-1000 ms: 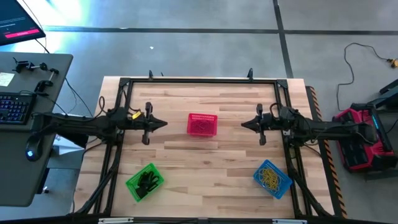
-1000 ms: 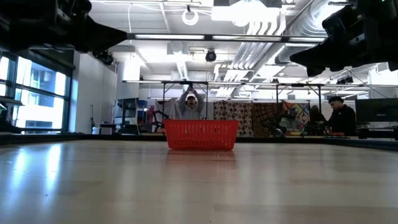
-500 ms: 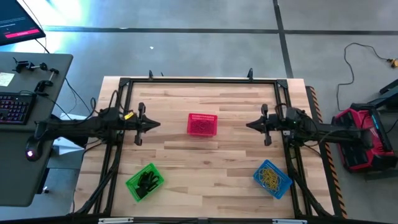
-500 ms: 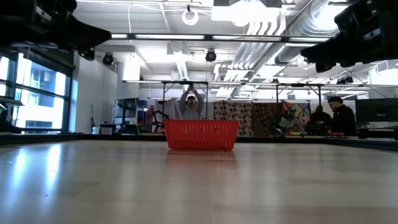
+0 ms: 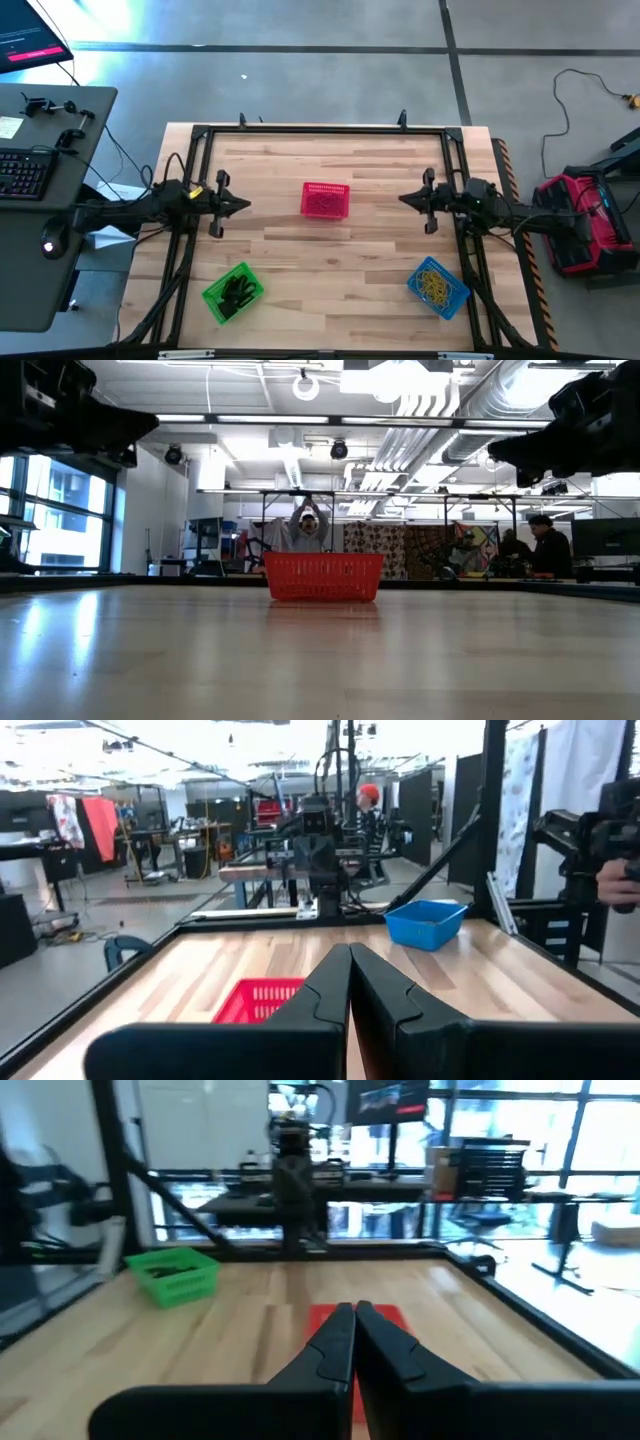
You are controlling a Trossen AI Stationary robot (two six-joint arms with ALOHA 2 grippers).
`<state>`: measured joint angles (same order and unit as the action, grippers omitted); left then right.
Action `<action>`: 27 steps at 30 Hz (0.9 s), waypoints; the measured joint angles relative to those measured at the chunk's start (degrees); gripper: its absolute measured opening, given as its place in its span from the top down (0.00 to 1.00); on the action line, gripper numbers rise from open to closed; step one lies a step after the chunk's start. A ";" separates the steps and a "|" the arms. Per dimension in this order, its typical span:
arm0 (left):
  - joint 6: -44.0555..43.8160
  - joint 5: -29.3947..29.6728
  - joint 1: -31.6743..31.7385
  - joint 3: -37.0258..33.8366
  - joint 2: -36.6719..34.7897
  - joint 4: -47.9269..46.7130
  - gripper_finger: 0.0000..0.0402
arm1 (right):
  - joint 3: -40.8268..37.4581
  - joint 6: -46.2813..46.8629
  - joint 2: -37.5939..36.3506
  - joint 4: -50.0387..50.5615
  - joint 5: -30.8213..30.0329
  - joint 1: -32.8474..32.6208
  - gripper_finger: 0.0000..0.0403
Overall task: Sort rubber bands into baskets
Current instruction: Return to Home Position
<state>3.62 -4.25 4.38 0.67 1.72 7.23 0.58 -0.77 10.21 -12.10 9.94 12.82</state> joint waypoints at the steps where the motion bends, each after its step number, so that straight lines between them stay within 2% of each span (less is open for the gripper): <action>1: -0.11 0.42 -0.02 0.06 -1.03 -1.38 1.00 | 0.00 -0.62 -0.32 0.33 -0.93 0.00 1.00; 6: -0.06 0.19 -0.07 0.13 -1.53 -3.59 1.00 | 0.00 -3.19 -1.96 1.19 -5.34 0.00 1.00; 11: 0.89 3.29 -0.04 0.00 -1.53 -6.02 1.00 | 0.00 -0.64 -2.39 6.98 -10.76 0.00 1.00; 17: 0.69 3.75 -0.04 0.00 -1.51 -6.57 1.00 | 0.00 -0.45 -2.50 6.52 -13.12 -0.09 1.00; 23: 0.08 4.08 -0.04 0.00 -1.53 -6.56 1.00 | 0.00 -1.70 -2.27 9.79 -21.08 -0.09 1.00; 27: 0.05 4.11 -0.04 0.00 -1.44 -6.59 1.00 | 0.00 -0.18 -0.70 9.73 -21.68 -0.09 1.00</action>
<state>3.67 -0.14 4.34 0.67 0.27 0.63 0.58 -0.95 9.51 -2.38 -11.74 12.73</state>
